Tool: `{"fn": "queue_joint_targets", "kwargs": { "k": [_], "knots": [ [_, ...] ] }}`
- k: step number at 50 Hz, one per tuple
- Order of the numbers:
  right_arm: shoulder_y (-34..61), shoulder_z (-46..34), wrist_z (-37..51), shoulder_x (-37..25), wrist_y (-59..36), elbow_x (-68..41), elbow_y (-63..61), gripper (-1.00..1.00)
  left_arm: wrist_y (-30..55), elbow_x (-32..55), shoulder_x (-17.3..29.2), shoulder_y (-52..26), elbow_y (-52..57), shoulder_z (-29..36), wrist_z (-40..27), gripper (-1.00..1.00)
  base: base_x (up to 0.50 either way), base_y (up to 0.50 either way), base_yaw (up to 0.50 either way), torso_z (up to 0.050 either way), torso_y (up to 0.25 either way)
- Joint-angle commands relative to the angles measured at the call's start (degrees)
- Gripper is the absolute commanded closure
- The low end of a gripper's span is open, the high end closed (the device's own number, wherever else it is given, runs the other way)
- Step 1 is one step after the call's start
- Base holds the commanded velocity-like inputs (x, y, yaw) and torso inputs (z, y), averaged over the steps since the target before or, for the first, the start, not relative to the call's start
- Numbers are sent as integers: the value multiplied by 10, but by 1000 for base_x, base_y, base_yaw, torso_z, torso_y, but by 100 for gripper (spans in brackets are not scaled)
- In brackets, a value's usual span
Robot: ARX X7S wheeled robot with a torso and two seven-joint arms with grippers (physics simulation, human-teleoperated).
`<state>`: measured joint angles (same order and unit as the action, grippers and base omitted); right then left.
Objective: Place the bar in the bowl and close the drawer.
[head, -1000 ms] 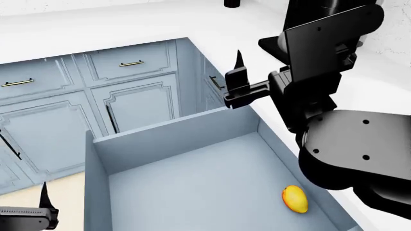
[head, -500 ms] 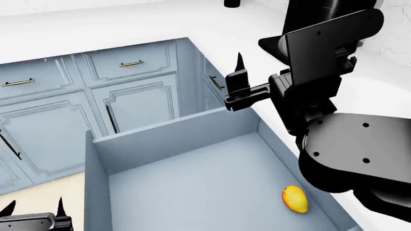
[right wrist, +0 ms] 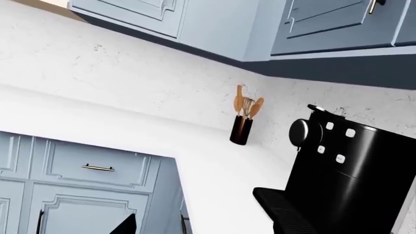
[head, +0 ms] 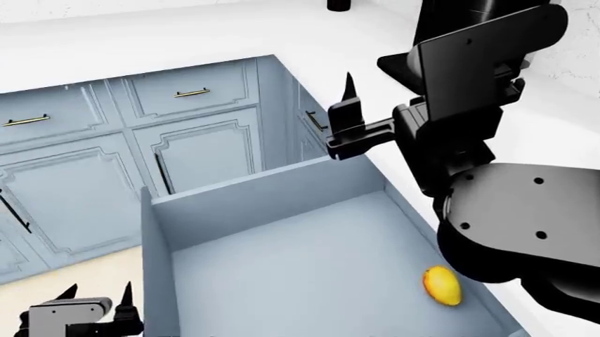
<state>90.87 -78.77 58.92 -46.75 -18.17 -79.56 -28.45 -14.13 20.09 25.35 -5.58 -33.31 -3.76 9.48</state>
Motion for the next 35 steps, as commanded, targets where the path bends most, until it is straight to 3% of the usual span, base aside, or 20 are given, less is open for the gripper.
{"fn": "queue_joint_targets", "kwargs": {
  "k": [1, 8, 23, 35],
  "knots": [
    [5, 5, 9, -1, -3, -6, -9, -100, 20, 30, -28, -23, -33, 33, 75, -100, 0, 0, 0, 0, 0],
    [8, 8, 10, -2, -5, -10, -11, -100, 56, 73, -37, -23, -3, 47, 135, -100, 0, 0, 0, 0, 0],
    [9, 9, 14, -1, -9, -14, -13, -100, 43, 82, -77, -86, -66, 79, 212, -100, 0, 0, 0, 0, 0],
    [9, 12, 23, -7, -10, -20, -24, -100, 6, 44, -127, -172, -192, 122, 259, -100, 0, 0, 0, 0, 0]
  ]
}}
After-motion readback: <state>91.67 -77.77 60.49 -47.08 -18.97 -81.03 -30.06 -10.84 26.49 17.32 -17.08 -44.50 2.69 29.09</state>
